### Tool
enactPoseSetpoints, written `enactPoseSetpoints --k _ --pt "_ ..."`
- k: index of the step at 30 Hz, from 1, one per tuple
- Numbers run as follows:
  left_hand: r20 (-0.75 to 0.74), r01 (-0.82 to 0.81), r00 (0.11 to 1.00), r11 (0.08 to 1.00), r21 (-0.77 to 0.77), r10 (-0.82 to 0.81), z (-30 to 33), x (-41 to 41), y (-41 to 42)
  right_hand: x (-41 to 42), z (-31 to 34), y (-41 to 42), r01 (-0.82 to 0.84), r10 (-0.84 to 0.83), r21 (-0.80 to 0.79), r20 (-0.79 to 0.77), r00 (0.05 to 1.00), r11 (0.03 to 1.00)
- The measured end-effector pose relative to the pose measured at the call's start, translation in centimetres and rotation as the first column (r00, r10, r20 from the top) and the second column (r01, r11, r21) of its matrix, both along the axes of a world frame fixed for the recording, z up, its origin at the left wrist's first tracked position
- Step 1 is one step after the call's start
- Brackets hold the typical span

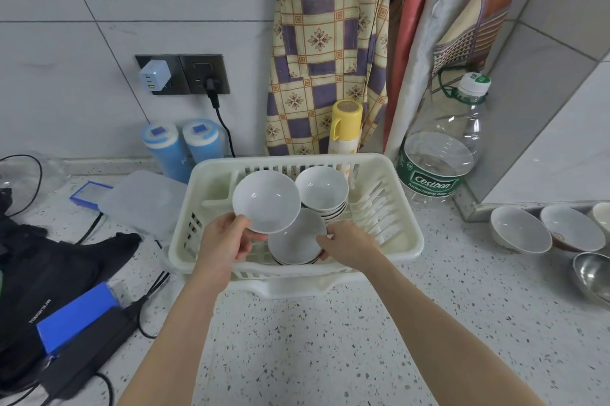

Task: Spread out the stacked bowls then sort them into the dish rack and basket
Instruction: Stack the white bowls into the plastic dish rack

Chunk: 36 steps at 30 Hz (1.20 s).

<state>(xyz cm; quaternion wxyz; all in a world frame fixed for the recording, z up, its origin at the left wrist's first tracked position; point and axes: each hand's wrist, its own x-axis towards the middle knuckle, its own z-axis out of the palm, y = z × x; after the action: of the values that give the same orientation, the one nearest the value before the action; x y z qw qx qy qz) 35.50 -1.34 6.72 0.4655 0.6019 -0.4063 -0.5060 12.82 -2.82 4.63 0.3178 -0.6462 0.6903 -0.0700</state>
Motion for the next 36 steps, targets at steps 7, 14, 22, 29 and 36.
enactPoseSetpoints --k 7,14,22,29,36 --pt "0.008 0.064 0.998 0.993 0.096 -0.065 0.0 0.2 -0.5 0.3 0.2 0.7 0.179 -0.178 -0.089 0.021 0.984 0.980" --pt "0.123 0.207 0.963 0.951 0.231 -0.240 0.0 0.1 -1.1 0.0 1.0 1.2 0.154 -0.090 -0.163 0.345 0.934 0.974" --pt "0.184 0.349 0.889 0.881 0.318 -0.419 0.3 -0.7 -1.5 -0.5 0.3 1.0 0.097 -0.042 -0.160 0.316 0.948 0.982" --pt "0.300 0.175 0.921 0.951 0.253 -0.249 -0.1 -1.9 -1.4 -0.6 0.1 0.6 0.123 -0.085 -0.099 0.319 0.944 0.987" --pt "0.440 0.126 0.872 0.968 0.216 -0.212 -0.8 -2.2 -1.4 -0.5 0.3 0.4 0.075 -0.058 -0.053 0.275 0.960 0.996"
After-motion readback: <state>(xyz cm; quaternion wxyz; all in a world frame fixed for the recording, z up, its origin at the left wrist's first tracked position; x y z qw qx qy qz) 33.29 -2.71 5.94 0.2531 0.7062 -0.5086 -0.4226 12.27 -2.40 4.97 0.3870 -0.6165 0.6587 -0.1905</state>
